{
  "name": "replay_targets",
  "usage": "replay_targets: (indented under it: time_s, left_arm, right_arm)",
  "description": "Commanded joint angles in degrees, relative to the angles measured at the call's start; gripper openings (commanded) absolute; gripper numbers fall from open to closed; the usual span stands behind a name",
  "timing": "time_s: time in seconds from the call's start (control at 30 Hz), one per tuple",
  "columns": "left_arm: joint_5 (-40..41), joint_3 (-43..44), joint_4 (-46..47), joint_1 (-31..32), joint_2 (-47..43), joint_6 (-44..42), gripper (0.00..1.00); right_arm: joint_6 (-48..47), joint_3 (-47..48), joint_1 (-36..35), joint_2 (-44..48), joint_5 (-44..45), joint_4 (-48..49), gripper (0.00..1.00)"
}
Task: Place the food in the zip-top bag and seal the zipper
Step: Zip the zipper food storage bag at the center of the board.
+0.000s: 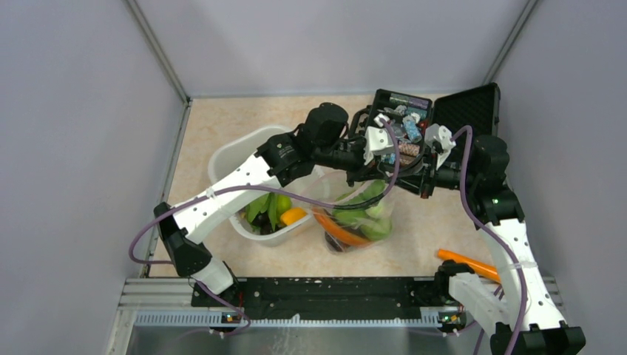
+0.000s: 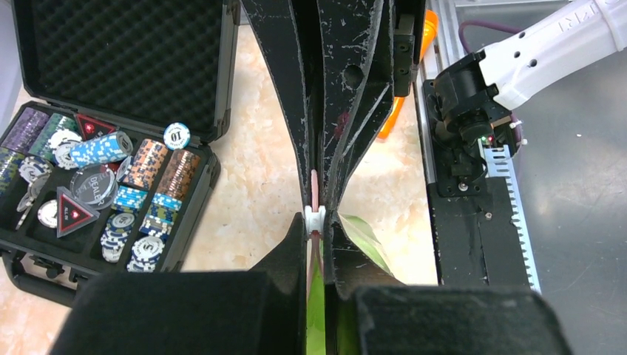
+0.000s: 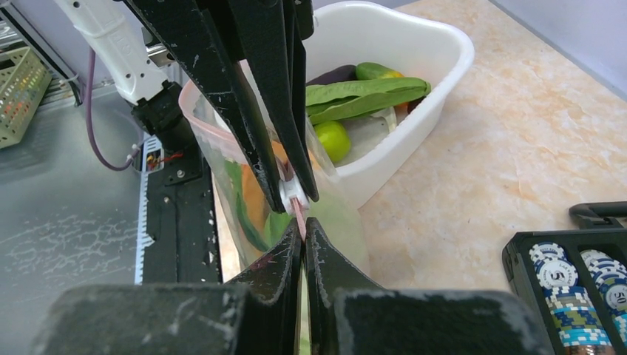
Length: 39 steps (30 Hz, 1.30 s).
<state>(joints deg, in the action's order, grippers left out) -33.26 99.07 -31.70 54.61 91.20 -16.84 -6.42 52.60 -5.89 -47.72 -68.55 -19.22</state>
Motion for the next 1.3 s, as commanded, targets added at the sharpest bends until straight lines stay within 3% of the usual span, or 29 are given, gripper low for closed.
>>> replay_targets:
  time_s: [0.0,0.33,0.4,0.47,0.6,0.73,1.0,1.27]
  left_arm:
    - [1.5,-0.3,-4.1,0.1,-3.2,-1.3,0.00]
    - [-0.1,-0.4,-1.1,0.1,-3.9,1.5,0.00]
    - [-1.5,0.8,-0.9,0.2,-2.8,2.3,0.00]
    - [-2.6,2.2,-1.0,0.3,-1.6,2.8,0.00]
    - [-4.0,4.3,-1.3,0.6,-0.1,3.3,0.00]
    - [-3.7,5.0,-1.2,0.9,0.0,3.5,0.00]
    - [-2.8,7.1,-2.9,1.0,0.8,2.9,0.00]
    - [2.6,2.6,-5.2,0.9,-3.4,0.3,0.00]
  right_arm:
    - [-0.9,2.9,-0.3,0.5,1.1,1.2,0.00]
    - [-0.3,2.3,-0.2,0.7,0.1,3.2,0.00]
    - [1.9,1.5,-0.2,1.0,-0.7,5.6,0.21]
    - [2.1,1.5,-0.2,1.1,-1.1,6.2,0.35]
    - [2.0,2.1,-0.3,0.2,-2.2,6.0,0.42]
    - [-0.8,3.1,-0.2,-0.7,-2.5,2.6,0.37]
    - [-0.6,3.8,-0.2,-0.6,-4.0,3.2,0.00]
    - [-0.1,4.4,-0.2,-0.3,2.1,2.2,0.00]
